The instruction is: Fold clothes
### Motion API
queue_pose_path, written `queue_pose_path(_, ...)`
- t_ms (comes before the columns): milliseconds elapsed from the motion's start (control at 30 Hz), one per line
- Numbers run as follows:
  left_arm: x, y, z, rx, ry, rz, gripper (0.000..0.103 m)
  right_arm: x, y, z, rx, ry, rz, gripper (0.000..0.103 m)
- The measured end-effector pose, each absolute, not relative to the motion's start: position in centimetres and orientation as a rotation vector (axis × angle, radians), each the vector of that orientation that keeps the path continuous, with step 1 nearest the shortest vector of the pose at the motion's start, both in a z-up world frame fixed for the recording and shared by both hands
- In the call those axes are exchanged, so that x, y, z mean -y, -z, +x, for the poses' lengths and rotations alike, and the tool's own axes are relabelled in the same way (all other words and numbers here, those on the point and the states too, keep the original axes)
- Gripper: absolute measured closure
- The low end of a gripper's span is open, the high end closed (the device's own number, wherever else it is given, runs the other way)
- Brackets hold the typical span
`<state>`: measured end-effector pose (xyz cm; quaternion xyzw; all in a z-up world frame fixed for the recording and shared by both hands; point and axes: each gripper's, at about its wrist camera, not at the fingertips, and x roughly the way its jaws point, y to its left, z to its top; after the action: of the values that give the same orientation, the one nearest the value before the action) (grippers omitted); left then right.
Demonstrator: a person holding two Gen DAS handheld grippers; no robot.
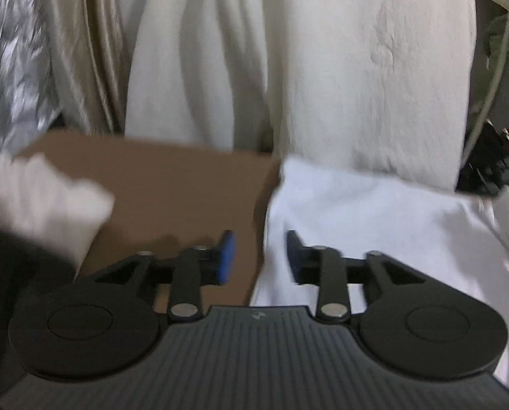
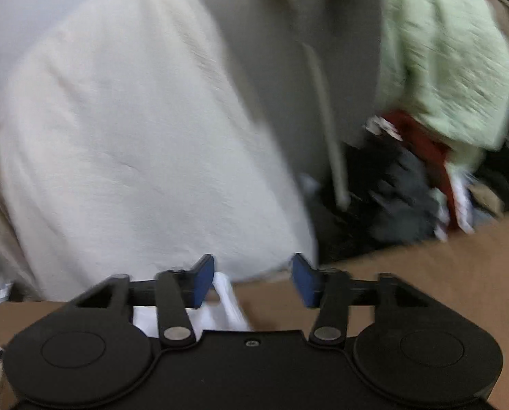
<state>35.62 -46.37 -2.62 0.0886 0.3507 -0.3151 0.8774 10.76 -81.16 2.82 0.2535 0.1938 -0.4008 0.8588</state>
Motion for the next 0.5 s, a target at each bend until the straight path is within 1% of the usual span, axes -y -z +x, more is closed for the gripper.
queue_pose_path(100,41.9,2.5,31.6,-0.757,0.692,0.203,0.066,78.2,-1.0,9.6,-0.454,0.789,0.512,0.045)
queue_pose_path(167,40.6,2.6,29.1,-0.760,0.735,0.260,0.065,76.1,0.2,8.3,-0.476,0.745,0.594,0.045)
queue_pose_path(267,38.3,2.6,25.9,-0.759,0.757,0.296,0.062,72.2,1.4,5.7,-0.509,0.630,0.710,0.045)
queue_pose_path(300,37.4,2.5,24.9,-0.758,0.757,0.300,0.061,70.7,1.6,5.0,-0.526,0.595,0.690,0.045)
queue_pose_path(367,35.9,2.9,23.4,-0.782,0.730,0.262,0.054,67.5,1.8,3.8,-0.566,0.533,0.620,0.045)
queue_pose_path(400,34.8,3.2,22.7,-0.821,0.703,0.246,0.051,66.4,2.0,3.5,-0.594,0.500,0.571,0.045)
queue_pose_path(500,31.5,3.7,21.8,-0.927,0.688,0.188,0.051,62.3,2.9,2.9,-0.669,0.445,0.409,0.045)
